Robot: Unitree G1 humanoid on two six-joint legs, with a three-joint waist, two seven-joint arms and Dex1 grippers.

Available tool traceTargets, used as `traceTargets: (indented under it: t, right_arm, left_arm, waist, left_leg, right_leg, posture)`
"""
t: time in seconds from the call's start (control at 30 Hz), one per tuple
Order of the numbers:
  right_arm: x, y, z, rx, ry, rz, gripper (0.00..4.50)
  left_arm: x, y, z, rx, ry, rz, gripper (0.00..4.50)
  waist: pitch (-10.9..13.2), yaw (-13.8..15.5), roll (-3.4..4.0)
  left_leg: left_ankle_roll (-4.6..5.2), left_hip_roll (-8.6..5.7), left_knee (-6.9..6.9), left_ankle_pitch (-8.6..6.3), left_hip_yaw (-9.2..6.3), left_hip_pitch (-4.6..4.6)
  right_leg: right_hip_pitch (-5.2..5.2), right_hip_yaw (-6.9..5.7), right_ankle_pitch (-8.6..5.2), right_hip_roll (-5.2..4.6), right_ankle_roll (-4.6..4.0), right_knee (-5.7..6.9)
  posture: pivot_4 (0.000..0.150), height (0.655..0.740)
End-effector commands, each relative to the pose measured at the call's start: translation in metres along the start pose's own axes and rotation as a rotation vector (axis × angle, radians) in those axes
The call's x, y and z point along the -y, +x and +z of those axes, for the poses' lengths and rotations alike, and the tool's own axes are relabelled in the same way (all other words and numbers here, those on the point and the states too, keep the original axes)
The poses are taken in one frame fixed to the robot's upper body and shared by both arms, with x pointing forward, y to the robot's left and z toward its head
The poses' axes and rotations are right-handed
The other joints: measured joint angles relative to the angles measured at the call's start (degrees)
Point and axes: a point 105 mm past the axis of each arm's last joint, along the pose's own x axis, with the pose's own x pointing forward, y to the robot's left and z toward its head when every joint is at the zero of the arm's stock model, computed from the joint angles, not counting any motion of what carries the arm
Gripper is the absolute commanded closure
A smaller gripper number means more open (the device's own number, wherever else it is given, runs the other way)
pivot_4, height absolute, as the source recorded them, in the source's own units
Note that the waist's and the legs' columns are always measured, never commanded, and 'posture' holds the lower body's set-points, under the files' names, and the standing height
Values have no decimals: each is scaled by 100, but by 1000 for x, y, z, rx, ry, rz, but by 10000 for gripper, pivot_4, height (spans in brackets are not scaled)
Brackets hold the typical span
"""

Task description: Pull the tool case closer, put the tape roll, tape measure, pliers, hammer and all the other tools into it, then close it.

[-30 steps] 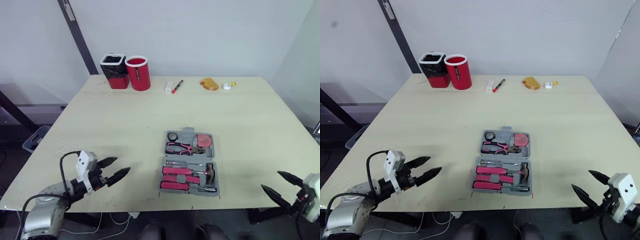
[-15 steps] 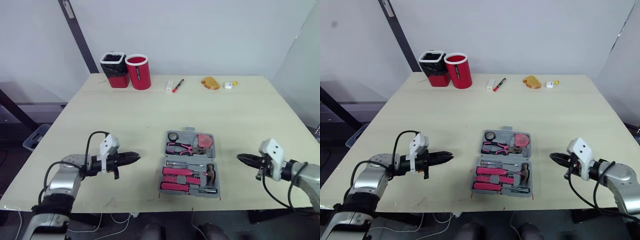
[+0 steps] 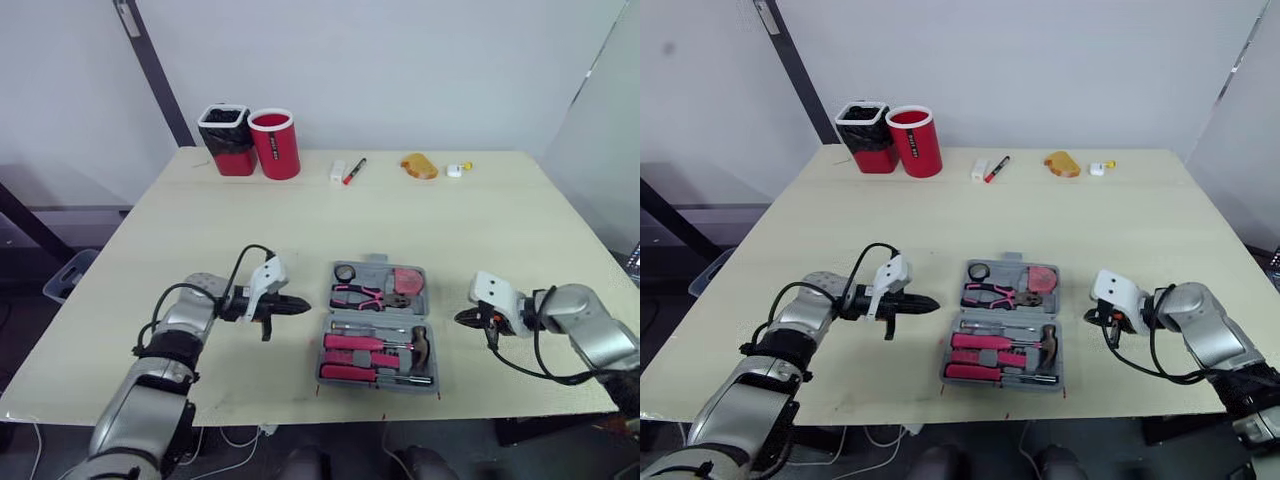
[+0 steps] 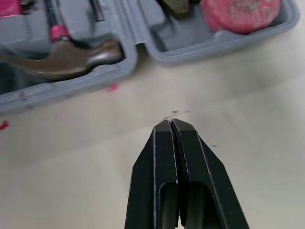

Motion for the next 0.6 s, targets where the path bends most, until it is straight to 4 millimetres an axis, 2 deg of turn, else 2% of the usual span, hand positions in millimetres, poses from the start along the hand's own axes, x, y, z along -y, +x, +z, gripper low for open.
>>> traceTargets:
  t: [0.03,0.43,0.6]
  right_arm:
    - [4,9,7,-30,-34,13,45000]
    - [-3,44,25,-59,-103,102,45000]
    - [-10,56,30,-48,-128,136,45000]
  left_arm:
    - [-3,12,6,-20,39,-6,44665]
    - [5,33,12,-28,84,-63,44665]
    - [17,39,14,-4,91,-112,44665]
  waist:
    - [0,0,0]
    - [0,-5,0]
    - [0,-48,0]
  left_leg:
    - [0,0,0,0,0,0]
    - [0,0,1,0,-3,-2]
    - [0,0,2,0,-4,-2]
  right_leg:
    - [0,0,0,0,0,0]
    - [-1,-1,2,1,1,4]
    - [0,-2,2,2,1,6]
  posture:
    - [1500,7400]
    - [1500,7400]
    - [1500,7400]
